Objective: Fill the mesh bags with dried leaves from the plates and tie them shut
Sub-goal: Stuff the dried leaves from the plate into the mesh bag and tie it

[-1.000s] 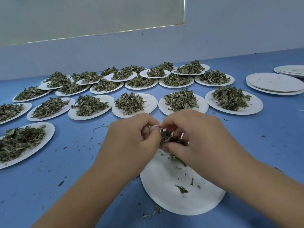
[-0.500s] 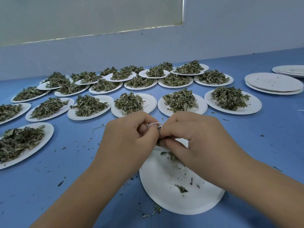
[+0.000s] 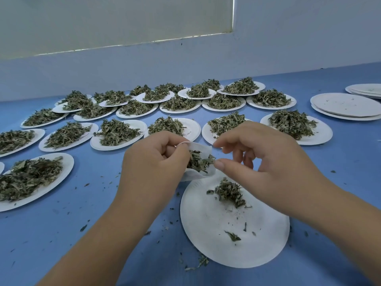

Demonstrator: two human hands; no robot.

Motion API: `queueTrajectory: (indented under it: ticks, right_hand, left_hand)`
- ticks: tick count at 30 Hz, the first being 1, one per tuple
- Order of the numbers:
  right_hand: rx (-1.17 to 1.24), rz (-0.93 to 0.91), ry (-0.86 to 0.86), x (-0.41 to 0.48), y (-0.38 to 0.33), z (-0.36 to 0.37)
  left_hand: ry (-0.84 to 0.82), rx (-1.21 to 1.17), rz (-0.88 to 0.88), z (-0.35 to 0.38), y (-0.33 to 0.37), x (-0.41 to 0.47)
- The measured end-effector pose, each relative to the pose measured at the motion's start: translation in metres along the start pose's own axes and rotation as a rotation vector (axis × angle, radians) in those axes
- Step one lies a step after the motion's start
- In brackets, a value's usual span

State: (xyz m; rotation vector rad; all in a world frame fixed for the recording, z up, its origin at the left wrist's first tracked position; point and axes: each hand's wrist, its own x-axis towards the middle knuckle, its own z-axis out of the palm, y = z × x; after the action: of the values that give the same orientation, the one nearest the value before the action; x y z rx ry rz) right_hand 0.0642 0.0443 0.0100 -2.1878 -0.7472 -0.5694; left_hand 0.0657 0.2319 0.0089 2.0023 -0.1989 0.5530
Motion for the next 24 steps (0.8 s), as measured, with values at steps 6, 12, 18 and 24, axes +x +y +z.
queueTrajectory:
  ticks: [6, 12, 18, 24]
  right_hand:
    - [-0.047, 0.070, -0.009, -0.002, 0.001, 0.010]
    - [-0.152, -0.010, 0.003, -0.002, 0.002, 0.011]
    - [-0.197, -0.192, 0.041, -0.003, -0.004, 0.015]
    - [-0.114, -0.165, -0.133, -0.004, -0.004, 0.013]
  left_hand:
    - [-0.005, -0.016, 0.011, 0.001, 0.000, -0.001]
    - [-0.024, 0.026, 0.045, 0.004, 0.001, -0.006]
    - [-0.030, 0.055, 0.087, 0.006, 0.003, -0.008]
    - [-0.023, 0.044, 0.089, 0.005, 0.003, -0.008]
